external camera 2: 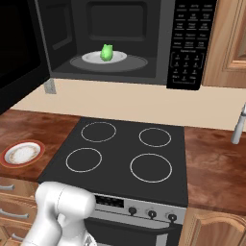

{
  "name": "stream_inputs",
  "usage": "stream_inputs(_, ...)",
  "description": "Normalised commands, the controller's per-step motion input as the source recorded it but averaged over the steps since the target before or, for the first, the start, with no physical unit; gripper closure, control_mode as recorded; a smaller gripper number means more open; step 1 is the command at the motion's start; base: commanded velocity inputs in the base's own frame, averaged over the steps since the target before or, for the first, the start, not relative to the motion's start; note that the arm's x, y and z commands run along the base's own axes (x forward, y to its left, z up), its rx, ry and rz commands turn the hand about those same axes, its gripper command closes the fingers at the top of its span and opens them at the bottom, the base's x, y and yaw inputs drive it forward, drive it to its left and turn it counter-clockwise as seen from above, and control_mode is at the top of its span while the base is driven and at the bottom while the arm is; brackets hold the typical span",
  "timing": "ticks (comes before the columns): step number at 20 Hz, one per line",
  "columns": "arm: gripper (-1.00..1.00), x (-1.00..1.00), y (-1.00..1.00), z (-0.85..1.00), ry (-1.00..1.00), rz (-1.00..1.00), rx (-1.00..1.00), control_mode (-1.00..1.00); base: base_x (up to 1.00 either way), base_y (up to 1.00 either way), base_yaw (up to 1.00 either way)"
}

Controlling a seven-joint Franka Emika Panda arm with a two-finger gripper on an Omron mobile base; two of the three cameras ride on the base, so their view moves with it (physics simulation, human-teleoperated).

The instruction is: Pick the corn from the counter and place it in the microwave. Then turn on the microwave.

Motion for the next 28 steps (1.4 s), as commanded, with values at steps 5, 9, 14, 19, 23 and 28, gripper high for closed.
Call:
stream_inputs(5, 1.00, 0.18, 0.05, -0.02, 0.00, -0.06, 0.00, -1.00, 0.00, 0.00, 0.00)
stream_inputs(9, 1.00, 0.20, 0.03, 0.00, 0.00, -0.06, 0.00, -1.00, 0.00, 0.00, 0.00)
stream_inputs(14, 1.00, 0.20, 0.04, -0.01, 0.00, -0.06, 0.00, -1.00, 0.00, 0.00, 0.00)
stream_inputs(19, 1.00, 0.20, 0.03, -0.03, 0.00, -0.06, 0.00, -1.00, 0.00, 0.00, 0.00)
stream_inputs(23, 1.00, 0.18, 0.03, -0.03, 0.00, -0.06, 0.00, -1.00, 0.00, 0.00, 0.00)
stream_inputs(28, 1.00, 0.21, 0.06, -0.06, 0.00, -0.06, 0.00, -1.00, 0.00, 0.00, 0.00)
